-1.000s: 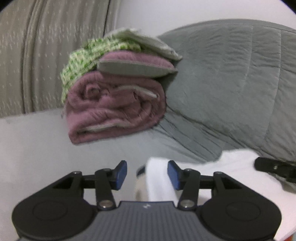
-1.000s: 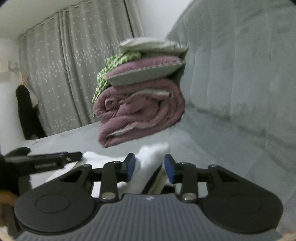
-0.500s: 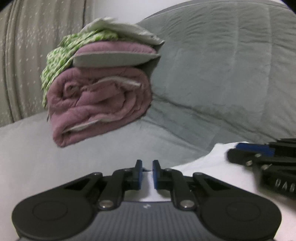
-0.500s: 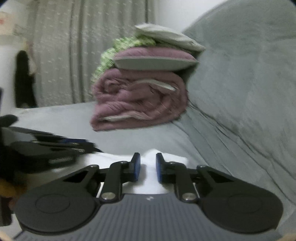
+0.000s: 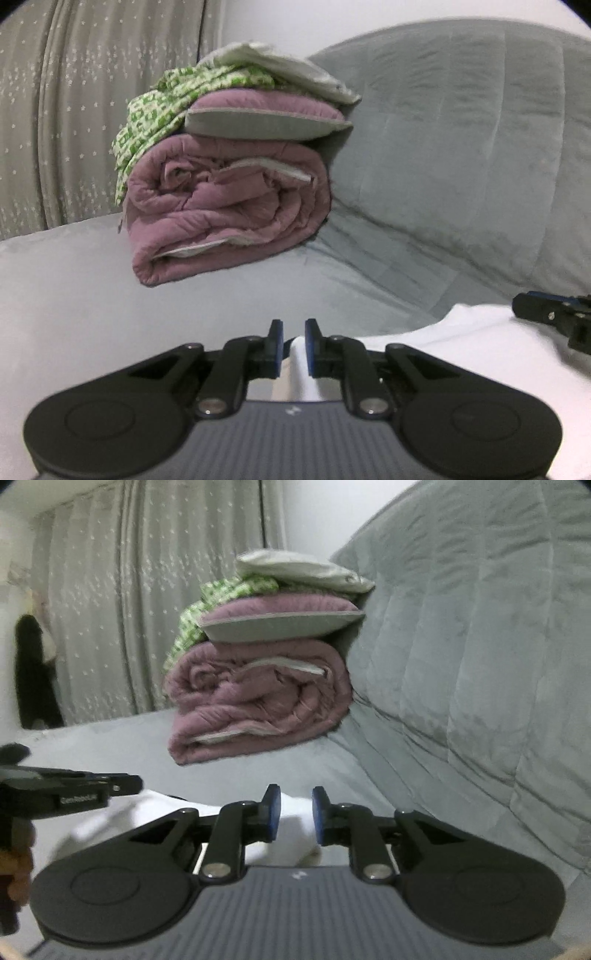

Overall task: Fold clothes
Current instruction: 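Lay the white garment on top of the clothes stack and open both grippers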

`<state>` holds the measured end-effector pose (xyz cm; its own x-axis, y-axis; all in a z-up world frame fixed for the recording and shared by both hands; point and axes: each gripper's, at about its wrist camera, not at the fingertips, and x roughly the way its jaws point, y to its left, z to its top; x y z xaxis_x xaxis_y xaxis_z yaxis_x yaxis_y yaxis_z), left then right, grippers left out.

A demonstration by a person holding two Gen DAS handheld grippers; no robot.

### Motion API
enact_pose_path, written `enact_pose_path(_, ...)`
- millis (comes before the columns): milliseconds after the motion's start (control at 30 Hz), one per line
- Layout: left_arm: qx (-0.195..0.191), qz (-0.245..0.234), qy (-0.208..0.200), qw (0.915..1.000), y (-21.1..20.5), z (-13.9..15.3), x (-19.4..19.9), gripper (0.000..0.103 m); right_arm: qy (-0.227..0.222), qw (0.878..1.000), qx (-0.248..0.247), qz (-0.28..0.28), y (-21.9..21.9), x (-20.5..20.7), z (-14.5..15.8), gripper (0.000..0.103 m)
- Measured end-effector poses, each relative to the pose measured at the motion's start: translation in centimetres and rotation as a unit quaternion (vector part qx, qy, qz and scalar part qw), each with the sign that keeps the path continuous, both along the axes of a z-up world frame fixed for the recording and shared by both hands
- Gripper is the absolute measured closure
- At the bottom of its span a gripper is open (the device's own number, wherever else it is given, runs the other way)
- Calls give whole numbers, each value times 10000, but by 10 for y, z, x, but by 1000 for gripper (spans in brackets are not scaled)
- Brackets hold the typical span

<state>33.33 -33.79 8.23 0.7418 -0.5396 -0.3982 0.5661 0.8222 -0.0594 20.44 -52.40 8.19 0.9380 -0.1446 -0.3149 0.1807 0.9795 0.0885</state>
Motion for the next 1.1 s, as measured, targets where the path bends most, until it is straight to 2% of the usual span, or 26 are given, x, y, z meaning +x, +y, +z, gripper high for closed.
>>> enact_pose_path(167, -181, -333, -180, 9991, 4, 7, -30, 91, -160, 9994, -66, 304, 20, -17, 14, 81)
enact_pose_path(367, -147, -443, -163, 9988, 13, -13, -56, 90, -144, 9990, -198, 386, 37, -37, 2, 81)
enact_pose_path(467, -233, -415, -87, 9988, 26, -19, -67, 91, -91, 9990, -266, 336, 38, -53, -8, 81)
enact_pose_path(700, -324, -333, 100, 9989, 49, -25, -91, 90, -40, 9996, -41, 268, 41, -89, -13, 80)
enact_pose_path(900, -154, -253, 190, 9994, 55, -20, -102, 89, 204, 9997, 23, 91, 46, -103, -11, 80)
enact_pose_path(1100, -114, -230, 529, 9983, 62, -15, -119, 88, 302, 9990, 316, -59, 48, -121, -5, 78)
